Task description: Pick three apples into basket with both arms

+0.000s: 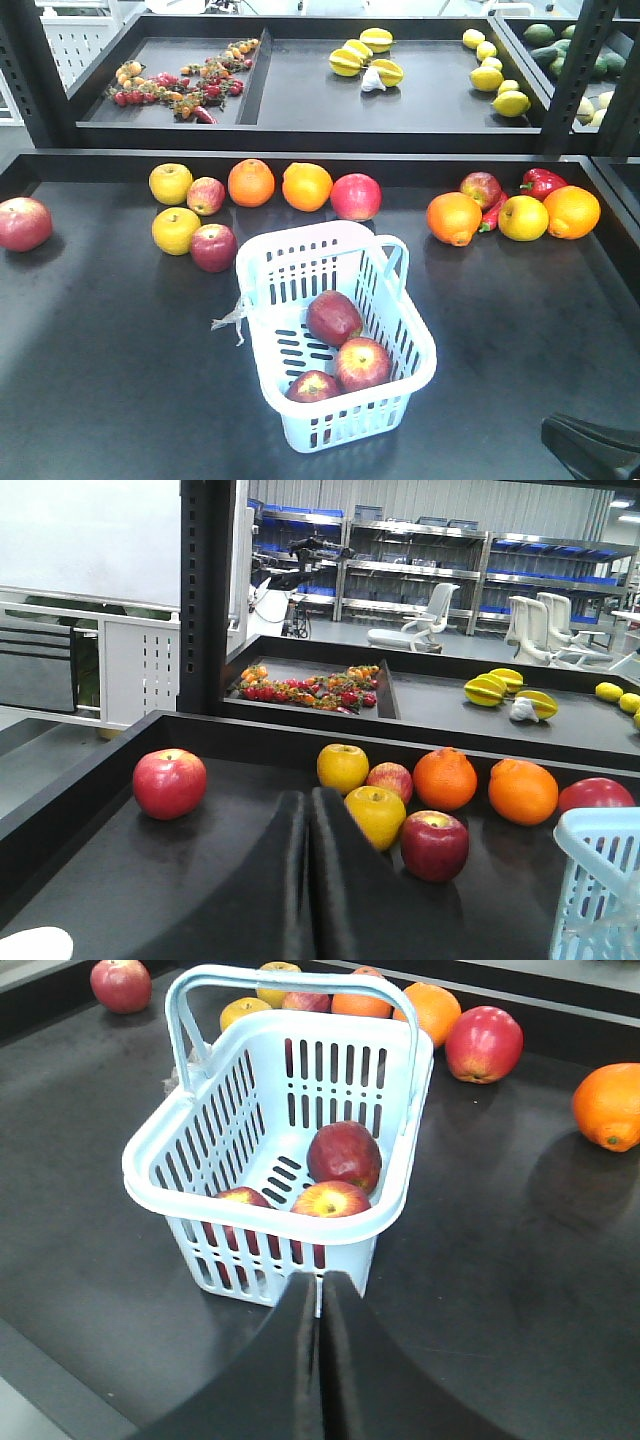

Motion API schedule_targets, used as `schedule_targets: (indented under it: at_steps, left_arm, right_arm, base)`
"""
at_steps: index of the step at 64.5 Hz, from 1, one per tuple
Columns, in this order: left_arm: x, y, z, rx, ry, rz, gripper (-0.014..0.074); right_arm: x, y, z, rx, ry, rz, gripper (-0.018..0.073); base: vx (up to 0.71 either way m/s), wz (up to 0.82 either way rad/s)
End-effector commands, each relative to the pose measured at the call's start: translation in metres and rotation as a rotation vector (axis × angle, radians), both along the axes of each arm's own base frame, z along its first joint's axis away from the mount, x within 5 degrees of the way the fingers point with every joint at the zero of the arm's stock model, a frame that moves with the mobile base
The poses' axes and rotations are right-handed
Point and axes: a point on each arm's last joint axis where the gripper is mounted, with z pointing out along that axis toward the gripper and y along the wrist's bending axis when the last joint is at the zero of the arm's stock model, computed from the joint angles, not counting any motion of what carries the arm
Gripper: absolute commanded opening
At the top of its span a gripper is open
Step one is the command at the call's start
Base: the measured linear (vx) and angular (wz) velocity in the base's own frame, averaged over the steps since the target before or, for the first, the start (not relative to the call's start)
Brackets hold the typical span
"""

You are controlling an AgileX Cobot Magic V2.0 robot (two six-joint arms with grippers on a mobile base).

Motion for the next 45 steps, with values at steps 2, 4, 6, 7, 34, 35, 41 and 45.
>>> schedule_targets:
  at_steps: [2,4,6,7,34,35,41,45]
  left_arm:
    - [-0.001,0.000,0.000,-0.006,-0.068,-0.004,-0.0006]
    - [-0.001,0.000,0.000,-0.006,-0.068,-0.004,-0.0006]
    - [-0.001,0.000,0.000,-0.006,-0.068,-0.004,-0.0006]
    - [-0.001,0.000,0.000,-0.006,-0.068,-0.004,-0.0006]
    - [-0.001,0.000,0.000,-0.006,-0.068,-0.004,-0.0006]
    - [-0.001,0.000,0.000,-0.006,-0.068,-0.004,-0.0006]
    - [-0.001,0.000,0.000,-0.006,-0.068,-0.004,-0.0006]
    - [-0.001,0.000,0.000,-0.006,-0.068,-0.004,-0.0006]
  right_arm:
    - [0.004,-0.003,0.012,0.012,-0.070,-0.039,-0.0004]
    - [0.003,-0.003,0.012,0.001,-0.078,-0.041,-0.0004]
    - [0.003,-0.005,0.009,-0.019,-0.093,-0.049,-0.0004]
    - [0.002,-0.006,0.008,-0.022,-0.096,-0.054,-0.0004]
    - [-0.009,-0.032,-0.047,0.161,-0.051,-0.417,-0.0004]
    - [-0.010,-0.033,-0.048,0.172,-0.050,-0.425,-0.0004]
    - [-0.012,-0.036,-0.056,0.189,-0.064,-0.470,-0.0004]
    - [-0.013,-0.038,-0.061,0.214,-0.082,-0.500,-0.0004]
  base:
    - [0.00,0.00]
    - [0.00,0.00]
    - [0.00,0.00]
    - [0.00,0.00]
    - [0.00,0.00]
    - [0.00,0.00]
    - [0.00,0.00]
    - [0.00,0.00]
